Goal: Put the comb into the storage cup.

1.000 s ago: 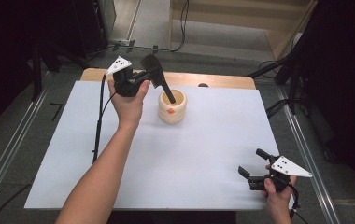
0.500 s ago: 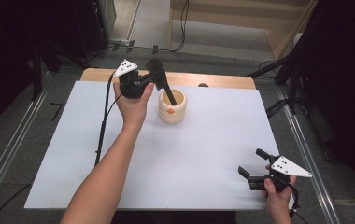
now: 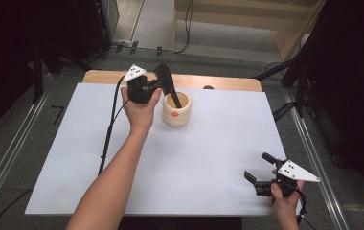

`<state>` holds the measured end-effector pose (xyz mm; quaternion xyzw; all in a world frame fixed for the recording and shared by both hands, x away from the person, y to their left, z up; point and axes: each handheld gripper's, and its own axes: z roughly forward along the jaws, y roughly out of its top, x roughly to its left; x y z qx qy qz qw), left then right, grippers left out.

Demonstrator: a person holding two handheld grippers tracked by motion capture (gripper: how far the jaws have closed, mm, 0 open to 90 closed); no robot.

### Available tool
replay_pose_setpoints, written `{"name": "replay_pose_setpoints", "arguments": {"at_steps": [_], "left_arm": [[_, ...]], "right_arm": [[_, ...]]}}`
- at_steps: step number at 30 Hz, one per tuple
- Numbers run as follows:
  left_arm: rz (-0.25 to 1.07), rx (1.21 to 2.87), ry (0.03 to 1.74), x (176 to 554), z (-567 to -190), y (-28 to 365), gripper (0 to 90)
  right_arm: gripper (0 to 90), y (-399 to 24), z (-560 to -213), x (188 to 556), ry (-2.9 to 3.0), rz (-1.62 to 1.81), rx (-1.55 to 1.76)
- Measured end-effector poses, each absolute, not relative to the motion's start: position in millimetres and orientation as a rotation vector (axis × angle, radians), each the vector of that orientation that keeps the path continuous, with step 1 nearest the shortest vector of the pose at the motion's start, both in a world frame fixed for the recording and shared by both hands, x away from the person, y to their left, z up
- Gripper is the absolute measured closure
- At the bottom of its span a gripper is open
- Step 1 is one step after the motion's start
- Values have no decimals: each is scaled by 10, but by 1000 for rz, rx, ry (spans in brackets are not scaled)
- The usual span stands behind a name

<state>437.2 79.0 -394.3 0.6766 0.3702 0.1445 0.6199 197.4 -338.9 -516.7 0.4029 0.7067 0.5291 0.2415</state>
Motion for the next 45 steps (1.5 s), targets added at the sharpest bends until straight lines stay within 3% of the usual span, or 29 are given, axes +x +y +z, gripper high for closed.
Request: {"name": "replay_pose_setpoints", "arguments": {"at_steps": [36, 40, 45], "left_arm": [[287, 1559, 935, 4459, -4336, 727, 849], [279, 1580, 932, 4470, -4363, 731, 777], [325, 1602, 970, 4477, -4375, 737, 614]], "right_arm": [[0, -3383, -5169, 1977, 1934, 1442, 1100], [0, -3384, -5169, 1977, 1934, 1442, 1100], [0, -3381, -5169, 1977, 1935, 1443, 1102]]}}
